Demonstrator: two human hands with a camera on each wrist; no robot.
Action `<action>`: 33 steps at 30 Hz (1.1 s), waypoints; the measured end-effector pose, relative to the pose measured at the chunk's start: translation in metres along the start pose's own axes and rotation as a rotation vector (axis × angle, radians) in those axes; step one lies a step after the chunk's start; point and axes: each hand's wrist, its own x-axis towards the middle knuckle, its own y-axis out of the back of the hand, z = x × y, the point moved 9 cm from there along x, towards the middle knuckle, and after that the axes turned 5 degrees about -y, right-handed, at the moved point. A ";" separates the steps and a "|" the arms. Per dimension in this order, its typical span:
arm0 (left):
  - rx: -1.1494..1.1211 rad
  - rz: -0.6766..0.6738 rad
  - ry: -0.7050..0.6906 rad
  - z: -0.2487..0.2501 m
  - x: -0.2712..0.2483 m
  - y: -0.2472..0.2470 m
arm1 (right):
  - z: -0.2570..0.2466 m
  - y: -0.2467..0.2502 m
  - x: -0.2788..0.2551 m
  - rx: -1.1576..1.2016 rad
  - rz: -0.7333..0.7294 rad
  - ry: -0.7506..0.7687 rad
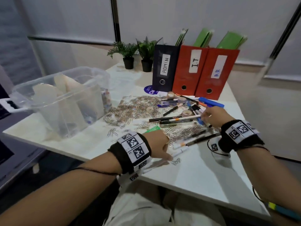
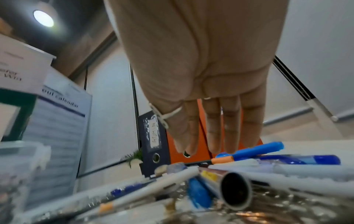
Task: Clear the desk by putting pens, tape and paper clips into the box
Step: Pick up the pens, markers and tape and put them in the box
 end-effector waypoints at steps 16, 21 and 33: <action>-0.004 0.051 0.058 -0.009 0.022 0.021 | -0.031 -0.016 0.040 -0.151 -0.073 0.143; -0.273 0.285 0.266 -0.063 0.023 0.060 | -0.039 0.017 0.047 -0.239 0.088 0.143; -0.199 0.376 0.584 -0.140 0.083 0.085 | -0.081 -0.021 0.088 -0.348 -0.178 0.183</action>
